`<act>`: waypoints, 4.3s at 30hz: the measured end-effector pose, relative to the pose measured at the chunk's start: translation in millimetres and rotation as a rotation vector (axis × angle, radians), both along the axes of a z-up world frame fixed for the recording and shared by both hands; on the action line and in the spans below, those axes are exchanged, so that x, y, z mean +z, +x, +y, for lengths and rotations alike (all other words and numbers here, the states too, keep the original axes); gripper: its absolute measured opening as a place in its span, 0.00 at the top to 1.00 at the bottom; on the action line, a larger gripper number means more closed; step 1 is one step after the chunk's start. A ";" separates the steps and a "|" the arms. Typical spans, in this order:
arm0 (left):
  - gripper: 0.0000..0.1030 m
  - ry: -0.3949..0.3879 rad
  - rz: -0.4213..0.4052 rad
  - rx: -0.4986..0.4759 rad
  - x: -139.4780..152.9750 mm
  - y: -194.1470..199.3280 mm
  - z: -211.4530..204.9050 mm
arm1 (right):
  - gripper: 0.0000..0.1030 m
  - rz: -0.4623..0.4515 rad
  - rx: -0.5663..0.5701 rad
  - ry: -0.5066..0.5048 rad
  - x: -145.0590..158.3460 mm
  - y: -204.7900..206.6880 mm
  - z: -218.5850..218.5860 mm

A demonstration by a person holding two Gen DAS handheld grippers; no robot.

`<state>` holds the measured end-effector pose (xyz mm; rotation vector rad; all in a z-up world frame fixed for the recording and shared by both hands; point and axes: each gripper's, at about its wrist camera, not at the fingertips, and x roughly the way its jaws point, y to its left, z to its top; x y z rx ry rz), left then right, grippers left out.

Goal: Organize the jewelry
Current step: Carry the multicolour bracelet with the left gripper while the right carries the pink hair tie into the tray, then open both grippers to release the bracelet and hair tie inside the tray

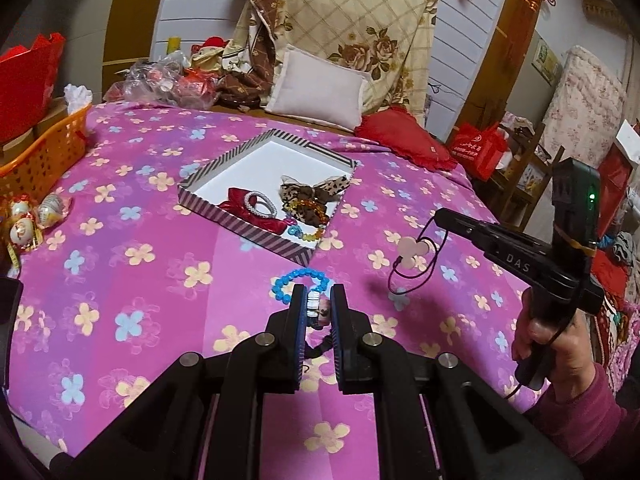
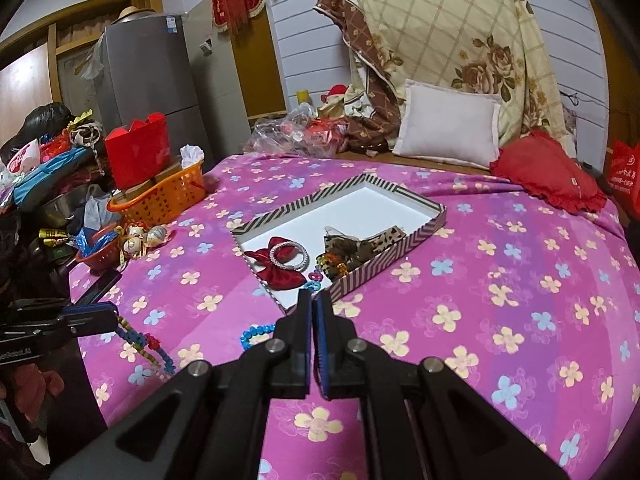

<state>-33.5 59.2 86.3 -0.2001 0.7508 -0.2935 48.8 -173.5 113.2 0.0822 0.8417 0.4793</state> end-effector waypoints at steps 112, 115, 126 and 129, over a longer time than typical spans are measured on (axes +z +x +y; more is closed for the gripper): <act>0.98 0.125 0.136 0.162 -72.7 260.9 24.7 | 0.98 0.202 0.018 -0.123 -119.8 188.7 78.2; 0.98 0.143 0.152 0.171 -84.8 264.3 22.4 | 0.97 0.220 0.011 -0.132 -131.7 188.5 76.9; 0.83 0.177 0.191 0.204 -99.6 267.2 22.0 | 0.60 0.231 -0.006 -0.118 -136.3 176.7 71.9; 0.73 0.168 0.189 0.218 -96.5 263.4 24.9 | 0.58 0.213 -0.008 -0.101 -126.6 168.8 68.5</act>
